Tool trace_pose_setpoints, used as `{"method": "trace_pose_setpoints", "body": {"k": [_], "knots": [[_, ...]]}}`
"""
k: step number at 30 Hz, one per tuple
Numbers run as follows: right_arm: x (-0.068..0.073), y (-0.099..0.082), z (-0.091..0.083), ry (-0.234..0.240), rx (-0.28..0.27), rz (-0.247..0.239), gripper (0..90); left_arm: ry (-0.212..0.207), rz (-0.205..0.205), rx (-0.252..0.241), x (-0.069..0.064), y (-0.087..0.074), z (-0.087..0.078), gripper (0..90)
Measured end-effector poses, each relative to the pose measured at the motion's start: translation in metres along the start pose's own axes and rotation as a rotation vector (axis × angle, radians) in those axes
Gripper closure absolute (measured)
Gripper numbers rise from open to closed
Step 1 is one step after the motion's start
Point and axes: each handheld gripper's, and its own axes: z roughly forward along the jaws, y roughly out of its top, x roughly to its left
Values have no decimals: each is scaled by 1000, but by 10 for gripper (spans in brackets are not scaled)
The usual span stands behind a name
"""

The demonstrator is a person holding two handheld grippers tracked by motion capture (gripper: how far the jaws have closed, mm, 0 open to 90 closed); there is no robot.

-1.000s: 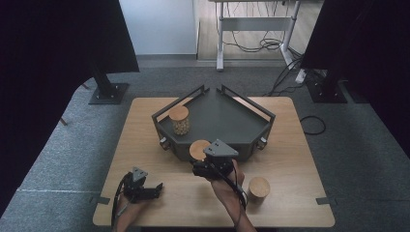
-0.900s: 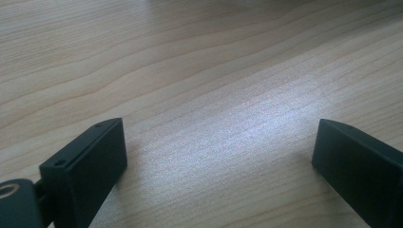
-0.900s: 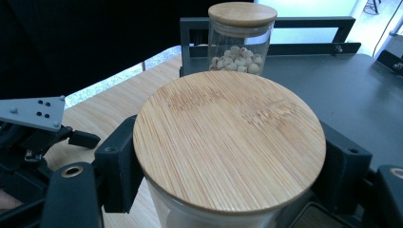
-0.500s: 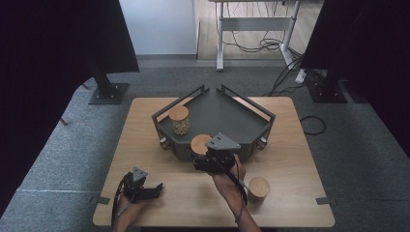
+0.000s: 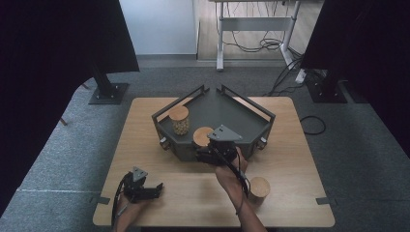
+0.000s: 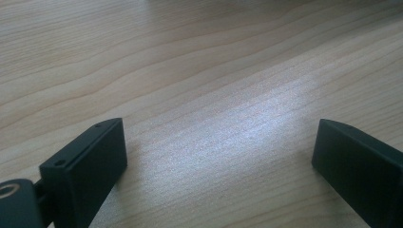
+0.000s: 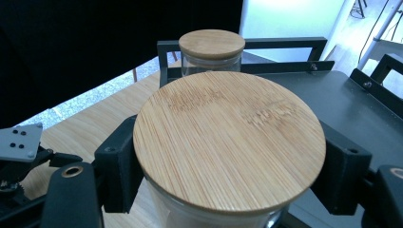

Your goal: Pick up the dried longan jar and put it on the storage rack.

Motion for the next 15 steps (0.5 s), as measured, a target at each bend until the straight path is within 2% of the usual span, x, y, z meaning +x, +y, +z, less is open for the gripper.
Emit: {"method": "trace_pose_setpoints", "body": {"k": [15], "knots": [[-5, 14, 10, -38, 1, -9, 240, -1, 1, 1, 0, 0, 0, 41]]}}
